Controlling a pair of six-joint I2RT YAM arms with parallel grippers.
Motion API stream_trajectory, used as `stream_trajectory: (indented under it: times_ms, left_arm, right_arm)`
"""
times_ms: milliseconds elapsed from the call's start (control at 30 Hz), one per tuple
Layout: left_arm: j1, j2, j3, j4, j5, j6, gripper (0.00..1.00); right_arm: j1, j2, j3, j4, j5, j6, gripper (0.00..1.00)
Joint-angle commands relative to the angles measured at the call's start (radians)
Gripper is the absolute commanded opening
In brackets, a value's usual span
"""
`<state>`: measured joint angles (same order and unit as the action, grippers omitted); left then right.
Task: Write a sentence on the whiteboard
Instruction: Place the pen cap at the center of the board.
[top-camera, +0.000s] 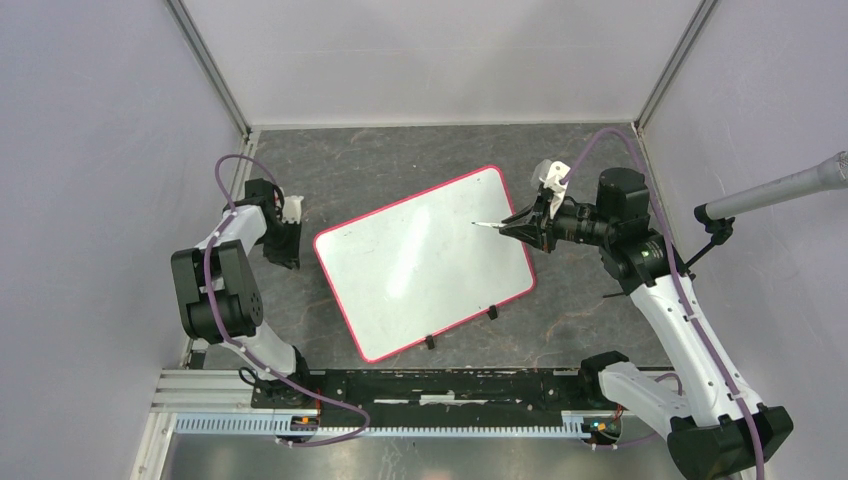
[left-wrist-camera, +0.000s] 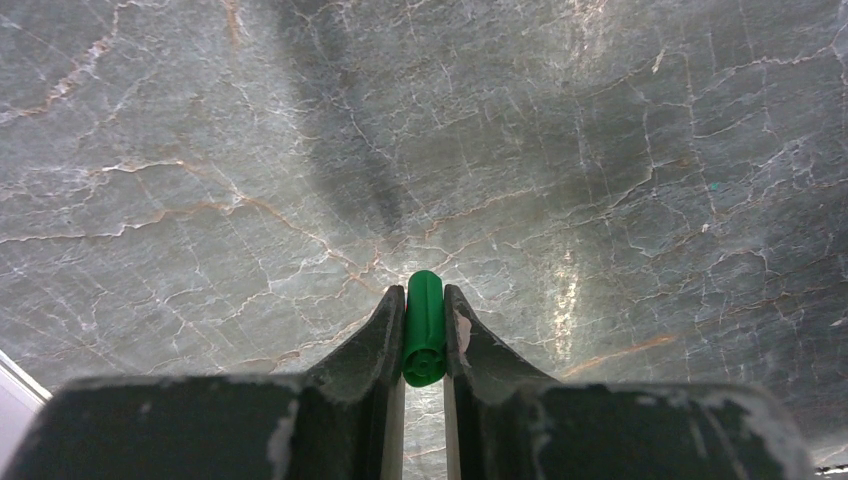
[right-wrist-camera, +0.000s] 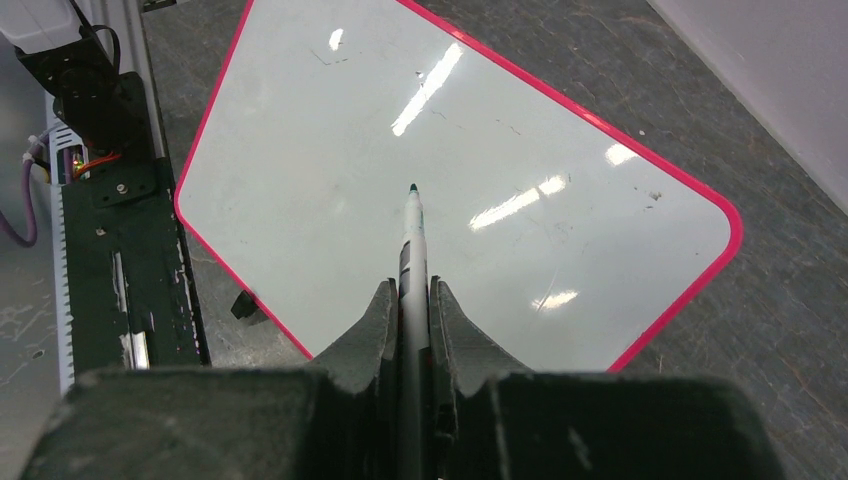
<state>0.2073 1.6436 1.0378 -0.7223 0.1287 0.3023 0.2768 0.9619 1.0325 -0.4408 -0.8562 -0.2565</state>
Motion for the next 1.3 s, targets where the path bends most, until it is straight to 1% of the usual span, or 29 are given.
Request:
stream_trajectory:
  times_ms: [0,333,433,533,700,867,900,1000,1033,1100,1167,1267]
  left_arm:
    - [-0.001,0.012,-0.013,0.046,0.008,0.052,0.08]
    - [-0.006,0.006,-0.009,-0.006,0.017,0.065,0.26]
    - [-0.006,0.007,0.003,-0.031,0.026,0.073,0.35]
    - [-0.006,0.004,0.011,-0.05,0.029,0.079,0.39]
    - [-0.006,-0.031,0.045,-0.069,0.078,0.081,0.4]
    - [-0.006,-0.055,0.16,-0.128,0.221,0.062,0.44]
    - [-0.007,-0.052,0.181,-0.144,0.261,0.071,0.46]
    - [-0.009,-0.043,0.219,-0.19,0.446,0.102,0.58]
    - [-0.014,-0.036,0.225,-0.196,0.516,0.1,0.6]
    - [-0.028,-0.002,0.228,-0.197,0.618,0.083,0.6]
    - [-0.057,0.048,0.223,-0.192,0.683,0.078,0.6]
    - [-0.08,0.123,0.18,-0.109,0.772,0.043,0.6]
  right_arm:
    - [0.0,-0.001,0.009,0.025,-0.046,-0.02,0.0]
    - [-0.001,0.016,0.034,0.015,-0.035,-0.015,0.0]
    - [0.0,0.016,0.039,0.009,-0.032,-0.02,0.0]
    - [-0.001,0.016,0.045,0.004,-0.031,-0.023,0.0]
    - [0.0,0.015,0.06,-0.007,-0.026,-0.029,0.0]
    - [-0.001,0.016,0.082,-0.019,-0.026,-0.021,0.0]
    - [-0.001,0.016,0.088,-0.022,-0.026,-0.02,0.0]
    - [-0.001,0.017,0.094,-0.022,-0.021,-0.018,0.0]
    - [0.0,0.018,0.097,-0.023,-0.017,-0.019,0.0]
    - [-0.001,0.021,0.107,-0.029,-0.006,-0.023,0.0]
    - [-0.001,0.027,0.123,-0.039,0.007,-0.026,0.0]
    - [-0.001,0.034,0.145,-0.054,0.009,-0.03,0.0]
